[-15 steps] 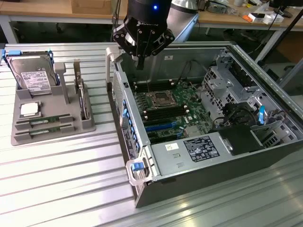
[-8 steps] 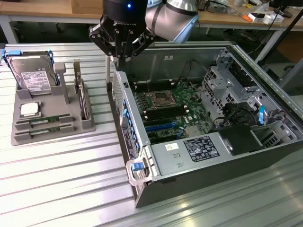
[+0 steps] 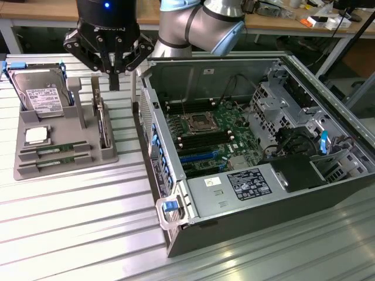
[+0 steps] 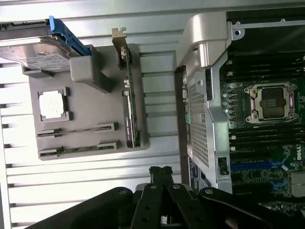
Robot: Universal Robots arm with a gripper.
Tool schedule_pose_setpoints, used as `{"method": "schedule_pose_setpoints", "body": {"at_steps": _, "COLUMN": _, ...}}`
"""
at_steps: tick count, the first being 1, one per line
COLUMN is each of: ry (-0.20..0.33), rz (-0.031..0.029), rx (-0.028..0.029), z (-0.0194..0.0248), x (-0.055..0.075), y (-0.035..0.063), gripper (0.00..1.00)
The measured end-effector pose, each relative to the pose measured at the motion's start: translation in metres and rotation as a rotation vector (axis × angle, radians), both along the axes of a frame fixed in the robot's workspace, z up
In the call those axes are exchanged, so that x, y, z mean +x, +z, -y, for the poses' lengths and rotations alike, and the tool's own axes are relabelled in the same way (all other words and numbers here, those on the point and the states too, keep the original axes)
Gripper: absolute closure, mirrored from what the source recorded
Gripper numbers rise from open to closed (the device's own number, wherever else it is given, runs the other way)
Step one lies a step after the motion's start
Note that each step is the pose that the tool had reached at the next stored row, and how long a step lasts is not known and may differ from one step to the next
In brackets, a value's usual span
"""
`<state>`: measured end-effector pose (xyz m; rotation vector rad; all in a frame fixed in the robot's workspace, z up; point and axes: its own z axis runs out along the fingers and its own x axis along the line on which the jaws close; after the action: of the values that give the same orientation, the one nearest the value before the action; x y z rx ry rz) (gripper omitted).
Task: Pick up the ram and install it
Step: 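Reach for the ram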
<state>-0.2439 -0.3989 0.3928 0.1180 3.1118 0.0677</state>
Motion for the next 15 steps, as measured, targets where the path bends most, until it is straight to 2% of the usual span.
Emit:
{"method": "schedule_pose_setpoints", "body": {"at_steps": 2, "ry": 0.0, "rz": -0.0001, "rx": -0.0001, "z": 0.0, "x": -0.015, "y": -0.0001, "gripper": 0.9}}
{"method": "schedule_pose_setpoints", "body": {"at_steps": 6, "ry": 0.0, "rz": 0.0, "rx": -0.0001, "z": 0.0, "x": -0.037, "y": -0.0003, "gripper": 0.9}}
{"method": "schedule_pose_setpoints", "body": {"at_steps": 13, "ry": 0.0, "rz": -0.0001, "rx": -0.0001, "z": 0.0, "x": -0.106, "y": -0.0005, "gripper": 0.9}}
{"method": "schedule_pose_setpoints", "body": {"at_steps": 14, "ry": 0.0, "rz": 0.0, "rx": 0.0, "z": 0.0, "x": -0.111, "y": -0.0006, "gripper": 0.9}}
{"method": "schedule_pose_setpoints", "body": {"at_steps": 15, "ry": 0.0, "rz": 0.0, "rx": 0.0, "z": 0.0, "x": -0.111, "y": -0.0005, "gripper": 0.9}}
